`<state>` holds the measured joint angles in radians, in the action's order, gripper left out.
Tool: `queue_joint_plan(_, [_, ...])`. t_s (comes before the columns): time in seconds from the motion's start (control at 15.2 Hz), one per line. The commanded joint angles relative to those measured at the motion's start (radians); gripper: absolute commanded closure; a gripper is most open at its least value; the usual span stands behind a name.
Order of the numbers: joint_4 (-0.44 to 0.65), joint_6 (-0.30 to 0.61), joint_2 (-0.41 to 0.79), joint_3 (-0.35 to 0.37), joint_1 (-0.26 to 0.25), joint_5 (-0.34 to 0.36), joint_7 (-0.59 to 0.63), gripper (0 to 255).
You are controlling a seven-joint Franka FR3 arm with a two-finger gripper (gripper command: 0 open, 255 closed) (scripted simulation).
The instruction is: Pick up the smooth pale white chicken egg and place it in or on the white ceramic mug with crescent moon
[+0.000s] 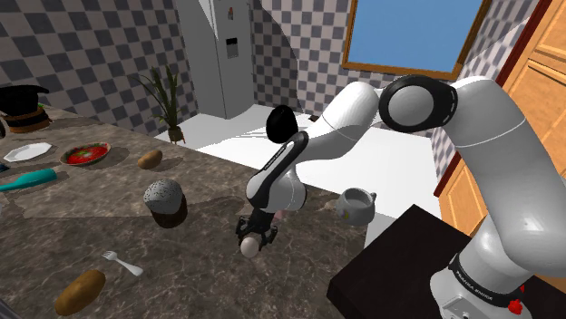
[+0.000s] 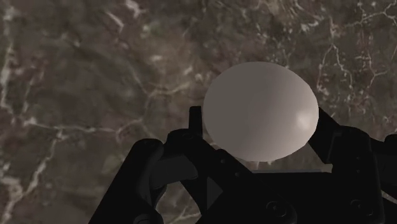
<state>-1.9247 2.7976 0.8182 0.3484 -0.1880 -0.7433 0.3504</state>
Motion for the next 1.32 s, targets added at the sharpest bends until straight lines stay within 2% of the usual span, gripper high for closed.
queue_joint_plan(0.0, [0.0, 0.0, 0.0, 0.0, 0.0, 0.0, 0.0, 255])
queue_joint_plan(0.53, [0.0, 0.0, 0.0, 0.0, 0.0, 0.0, 0.0, 255])
queue_joint_plan(1.25, [-0.066, -0.073, -0.148, -0.017, -0.008, 0.017, 0.069, 255])
